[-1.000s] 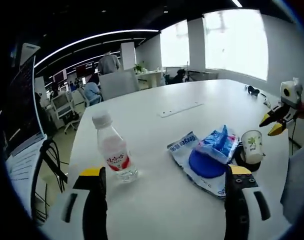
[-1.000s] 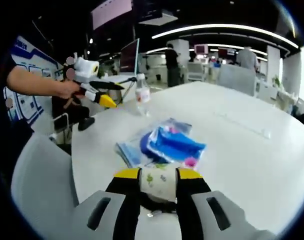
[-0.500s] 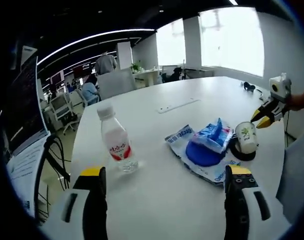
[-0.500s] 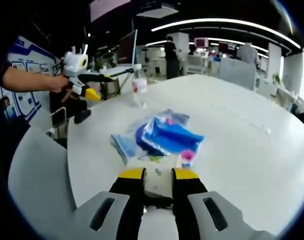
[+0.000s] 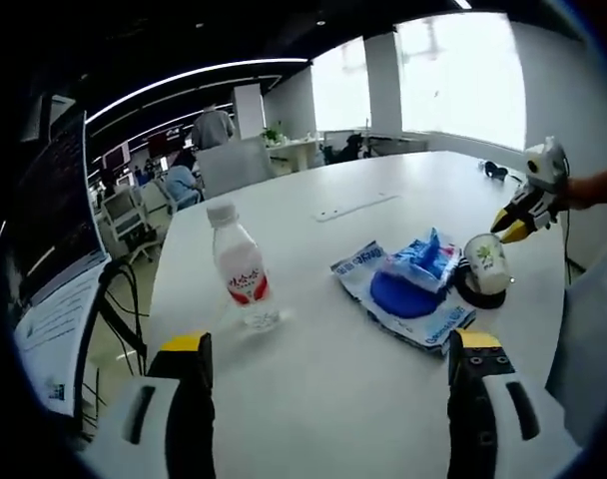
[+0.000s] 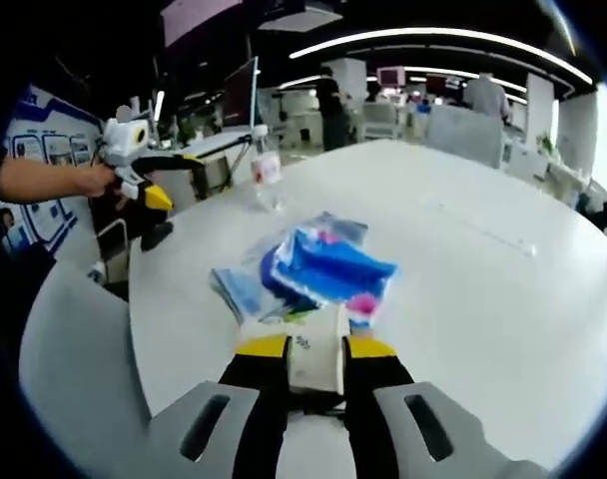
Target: Arrange the tabletop items into an orderly group along one side of the table until the central work area is clear of visible clutter.
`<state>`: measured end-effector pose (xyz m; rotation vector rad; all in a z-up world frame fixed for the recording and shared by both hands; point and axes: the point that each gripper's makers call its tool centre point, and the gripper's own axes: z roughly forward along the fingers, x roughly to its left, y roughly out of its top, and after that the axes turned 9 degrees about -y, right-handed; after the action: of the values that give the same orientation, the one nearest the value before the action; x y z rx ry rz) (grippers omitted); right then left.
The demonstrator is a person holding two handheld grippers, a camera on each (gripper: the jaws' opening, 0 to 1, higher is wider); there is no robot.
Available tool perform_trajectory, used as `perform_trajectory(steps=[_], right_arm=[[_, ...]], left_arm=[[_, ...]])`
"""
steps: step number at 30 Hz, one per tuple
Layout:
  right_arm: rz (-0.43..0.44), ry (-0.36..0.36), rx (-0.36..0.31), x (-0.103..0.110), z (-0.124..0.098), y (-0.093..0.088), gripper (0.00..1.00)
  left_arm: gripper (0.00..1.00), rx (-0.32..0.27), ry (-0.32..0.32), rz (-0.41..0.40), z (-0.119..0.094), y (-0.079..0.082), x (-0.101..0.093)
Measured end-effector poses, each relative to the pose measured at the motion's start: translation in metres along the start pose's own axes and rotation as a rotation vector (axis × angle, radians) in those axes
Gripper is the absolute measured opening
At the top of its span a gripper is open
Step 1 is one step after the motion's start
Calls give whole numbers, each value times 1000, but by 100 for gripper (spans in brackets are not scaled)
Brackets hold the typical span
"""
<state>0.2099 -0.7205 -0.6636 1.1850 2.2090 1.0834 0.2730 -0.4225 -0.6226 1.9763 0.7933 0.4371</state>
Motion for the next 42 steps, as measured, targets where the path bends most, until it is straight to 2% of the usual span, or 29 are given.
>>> perform_trajectory(steps=[5, 15, 21, 25, 28, 30, 32, 34, 42], right_arm=[[11, 13, 23, 1, 2, -4, 9], [53, 68, 13, 12, -5, 5, 4], [34, 99, 24, 21, -9, 9, 2], [7, 129, 31, 31, -13, 13, 0], [-58, 127, 36, 34, -13, 16, 0], [-62, 140, 44, 38, -13, 17, 0], [-118, 128, 54, 36, -12, 17, 0], [-118, 137, 60, 39, -12, 18, 0], [-185, 136, 50, 40, -11, 38, 0]], left_arm=[[98, -1, 3, 4, -3, -2, 0], [96, -12, 19, -27, -14, -15, 5], [96, -24, 26, -48, -18, -19, 4], [95, -28, 27, -55, -20, -22, 3], [95, -42, 23, -68, -21, -23, 1], [95, -39, 25, -73, -22, -26, 1], [95, -40, 25, -73, -22, -27, 0], [95, -42, 25, -77, -23, -29, 0], [95, -47, 35, -88, -27, -33, 1]])
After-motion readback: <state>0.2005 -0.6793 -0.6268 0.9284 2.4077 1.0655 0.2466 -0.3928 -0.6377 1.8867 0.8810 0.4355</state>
